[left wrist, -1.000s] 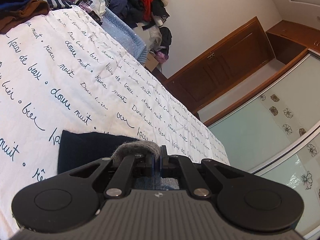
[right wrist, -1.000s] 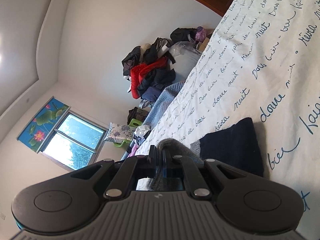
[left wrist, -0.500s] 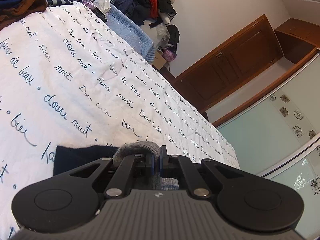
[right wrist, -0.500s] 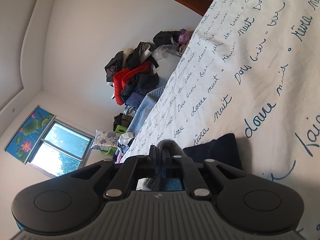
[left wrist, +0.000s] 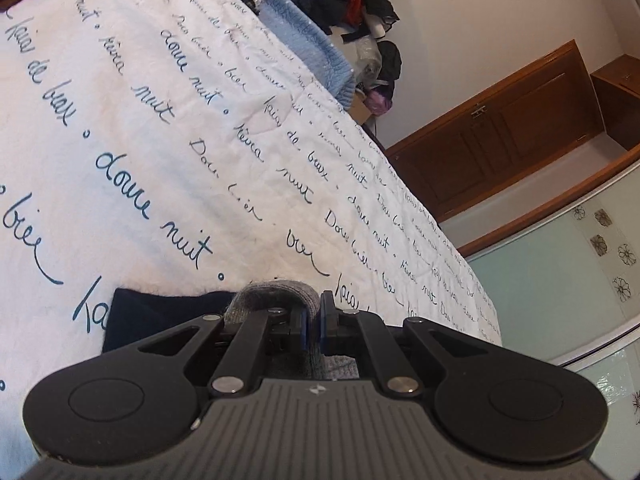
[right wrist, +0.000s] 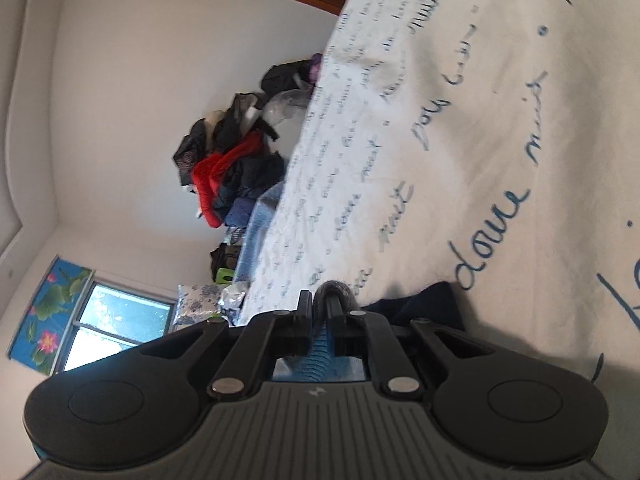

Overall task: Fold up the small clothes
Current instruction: 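Lower the held hem onto the collar edge with both tools, then open both tools and release the hem onto the folded sweater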

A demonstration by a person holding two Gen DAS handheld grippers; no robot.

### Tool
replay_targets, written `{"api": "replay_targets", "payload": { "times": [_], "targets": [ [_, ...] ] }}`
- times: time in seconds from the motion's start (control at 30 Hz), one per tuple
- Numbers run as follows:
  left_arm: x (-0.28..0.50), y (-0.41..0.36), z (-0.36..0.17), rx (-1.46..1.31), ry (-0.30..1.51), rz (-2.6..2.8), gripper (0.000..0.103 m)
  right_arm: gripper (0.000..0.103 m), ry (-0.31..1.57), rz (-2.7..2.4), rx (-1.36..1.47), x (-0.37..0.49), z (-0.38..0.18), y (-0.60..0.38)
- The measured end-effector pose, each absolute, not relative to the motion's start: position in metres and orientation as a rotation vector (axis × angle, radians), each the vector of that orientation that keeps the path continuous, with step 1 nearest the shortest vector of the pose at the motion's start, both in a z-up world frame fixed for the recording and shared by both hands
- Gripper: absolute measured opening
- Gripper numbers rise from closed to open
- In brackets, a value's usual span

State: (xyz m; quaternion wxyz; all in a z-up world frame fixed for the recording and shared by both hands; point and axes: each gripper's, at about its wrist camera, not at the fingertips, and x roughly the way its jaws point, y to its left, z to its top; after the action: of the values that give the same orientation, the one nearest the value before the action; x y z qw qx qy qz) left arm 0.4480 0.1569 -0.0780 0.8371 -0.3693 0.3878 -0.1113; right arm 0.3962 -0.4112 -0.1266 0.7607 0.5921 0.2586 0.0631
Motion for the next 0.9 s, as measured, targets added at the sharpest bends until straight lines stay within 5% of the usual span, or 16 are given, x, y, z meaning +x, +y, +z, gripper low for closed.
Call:
{"api": "replay_targets", "payload": {
  "times": [0.17,0.33,0.5,0.73,0.9],
  "targets": [
    [0.447,0.163,-0.075,-0.771,0.821,-0.194,0.015,0.015,0.559,0.097,1.264,0.394,-0.122,-0.414],
    [0.437,0.175,-0.059,-0.767,0.744,-0.144,0.045,0.027,0.529,0.155,1.146,0.384,-0.098,-0.404],
    [0.427,0.162,-0.052,-0.724,0.762,-0.202,0.053,0.059,0.610,0.275,0.967,0.387,-0.083,-0.370],
    [0.403,0.124,-0.062,-0.507,0.846,-0.239,0.054,0.059,0.640,0.160,0.810,0.373,-0.071,-0.352],
    [0.363,0.099,-0.058,-0.266,0.763,-0.156,0.069,0.065,0.655,0.287,0.669,0.332,-0.050,-0.321]
  ]
}}
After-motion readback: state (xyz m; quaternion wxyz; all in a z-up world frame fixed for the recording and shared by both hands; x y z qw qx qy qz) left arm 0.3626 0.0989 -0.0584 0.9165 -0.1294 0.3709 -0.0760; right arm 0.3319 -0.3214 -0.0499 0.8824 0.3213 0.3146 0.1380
